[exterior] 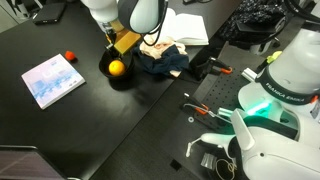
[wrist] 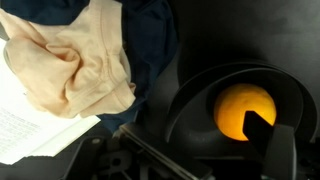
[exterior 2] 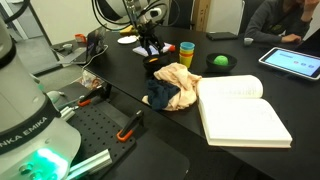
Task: Shift the bowl to the left, then separate the cups
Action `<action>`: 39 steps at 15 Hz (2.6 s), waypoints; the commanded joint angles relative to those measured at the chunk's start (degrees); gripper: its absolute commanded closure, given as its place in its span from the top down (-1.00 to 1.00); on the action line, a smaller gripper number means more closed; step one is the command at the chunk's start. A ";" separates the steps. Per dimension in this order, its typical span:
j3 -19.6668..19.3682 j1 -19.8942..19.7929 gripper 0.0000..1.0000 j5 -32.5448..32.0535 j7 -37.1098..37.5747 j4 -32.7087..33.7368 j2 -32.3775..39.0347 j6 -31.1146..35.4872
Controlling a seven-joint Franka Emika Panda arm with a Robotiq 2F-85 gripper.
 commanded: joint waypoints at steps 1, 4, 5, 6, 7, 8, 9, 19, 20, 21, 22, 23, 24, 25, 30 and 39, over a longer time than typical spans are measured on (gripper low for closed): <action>-2.10 1.63 1.00 -4.02 4.92 2.32 2.53 1.73; -2.78 1.55 1.00 -5.75 7.45 3.06 4.16 2.83; -2.76 1.37 1.00 -5.84 8.14 3.16 4.69 3.57; -2.78 1.22 1.00 -5.81 8.73 3.24 5.17 4.77; -3.00 1.11 1.00 -5.96 9.64 3.19 5.71 6.90; -3.00 0.79 1.00 -5.48 10.33 3.14 6.25 9.23; -3.25 0.74 1.00 -5.40 11.15 3.19 6.83 11.40; -4.11 2.44 1.00 -4.77 12.08 3.32 9.44 20.45; -4.16 3.05 1.00 -4.93 12.05 3.44 9.30 20.94; -4.22 3.57 1.00 -5.02 11.94 3.52 9.19 21.41; -4.22 4.06 1.00 -5.04 11.81 3.57 9.02 21.83; -4.28 4.62 1.00 -5.10 11.81 3.55 8.80 22.50; -4.63 5.43 1.00 -5.41 11.85 3.68 8.74 23.25; -5.11 6.39 1.00 -5.79 11.86 3.81 8.72 24.02; -0.91 4.35 1.00 -3.47 8.25 2.61 8.44 22.40; 9.58 -9.31 1.00 3.79 -7.86 5.26 1.21 5.40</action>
